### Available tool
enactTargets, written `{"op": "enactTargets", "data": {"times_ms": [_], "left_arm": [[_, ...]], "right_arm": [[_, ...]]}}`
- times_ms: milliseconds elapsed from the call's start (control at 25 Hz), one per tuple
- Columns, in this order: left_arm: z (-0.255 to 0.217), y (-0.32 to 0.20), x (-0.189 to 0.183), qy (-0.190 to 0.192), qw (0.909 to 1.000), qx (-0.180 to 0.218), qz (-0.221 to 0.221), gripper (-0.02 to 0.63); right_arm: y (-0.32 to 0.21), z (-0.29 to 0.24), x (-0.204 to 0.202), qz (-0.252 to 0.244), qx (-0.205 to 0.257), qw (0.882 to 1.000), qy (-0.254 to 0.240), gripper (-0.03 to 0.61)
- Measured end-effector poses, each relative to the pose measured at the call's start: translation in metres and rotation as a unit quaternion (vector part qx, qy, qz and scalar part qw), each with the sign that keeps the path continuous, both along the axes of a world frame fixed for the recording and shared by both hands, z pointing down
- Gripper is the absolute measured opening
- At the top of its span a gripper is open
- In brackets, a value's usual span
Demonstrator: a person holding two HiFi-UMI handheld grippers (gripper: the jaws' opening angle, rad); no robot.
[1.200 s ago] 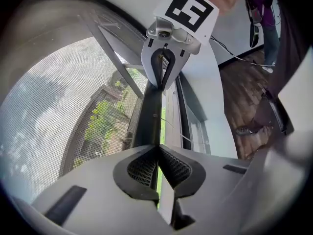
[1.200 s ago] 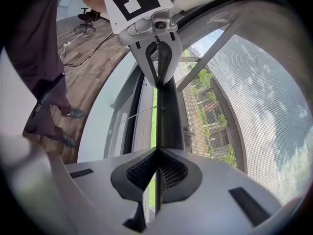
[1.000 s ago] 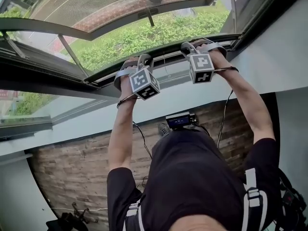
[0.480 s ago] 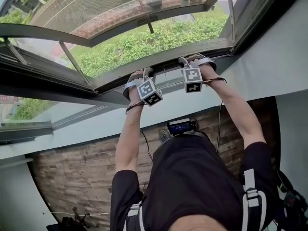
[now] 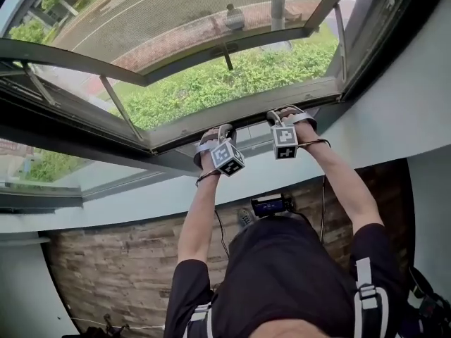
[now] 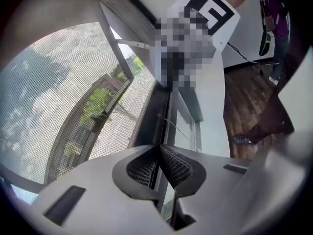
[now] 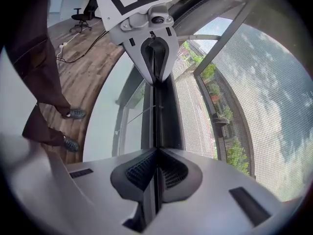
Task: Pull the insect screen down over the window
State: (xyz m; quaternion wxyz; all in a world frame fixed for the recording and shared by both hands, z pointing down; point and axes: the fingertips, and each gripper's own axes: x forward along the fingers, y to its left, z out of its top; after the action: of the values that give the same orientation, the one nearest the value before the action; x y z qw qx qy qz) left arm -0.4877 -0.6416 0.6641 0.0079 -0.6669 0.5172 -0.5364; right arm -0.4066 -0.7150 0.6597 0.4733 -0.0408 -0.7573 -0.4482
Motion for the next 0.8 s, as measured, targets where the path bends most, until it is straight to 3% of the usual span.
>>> {"op": "enactTargets", "data": {"times_ms": [200, 640, 800], "left_arm": [[-0.004, -0.003, -0.002, -0.004, 0.9999, 0.004, -0.010, 0.032], [-0.004, -0.005, -0.003, 0.010, 0.9999, 0.002, -0.004, 0.034], [-0.007, -0.003, -0.002, 0.021, 0.9991, 0.028, -0.025, 0.034]], "right_arm": [[-0.002, -0.005, -0.003, -0.005, 0.038, 0.999, 0.000, 0.018], [-0.005, -0.006, -0.004, -0.008, 0.042, 0.999, -0.013, 0.020], [-0.004, -0.010, 0.005, 0.025, 0.036, 0.998, -0.040, 0.021]]}}
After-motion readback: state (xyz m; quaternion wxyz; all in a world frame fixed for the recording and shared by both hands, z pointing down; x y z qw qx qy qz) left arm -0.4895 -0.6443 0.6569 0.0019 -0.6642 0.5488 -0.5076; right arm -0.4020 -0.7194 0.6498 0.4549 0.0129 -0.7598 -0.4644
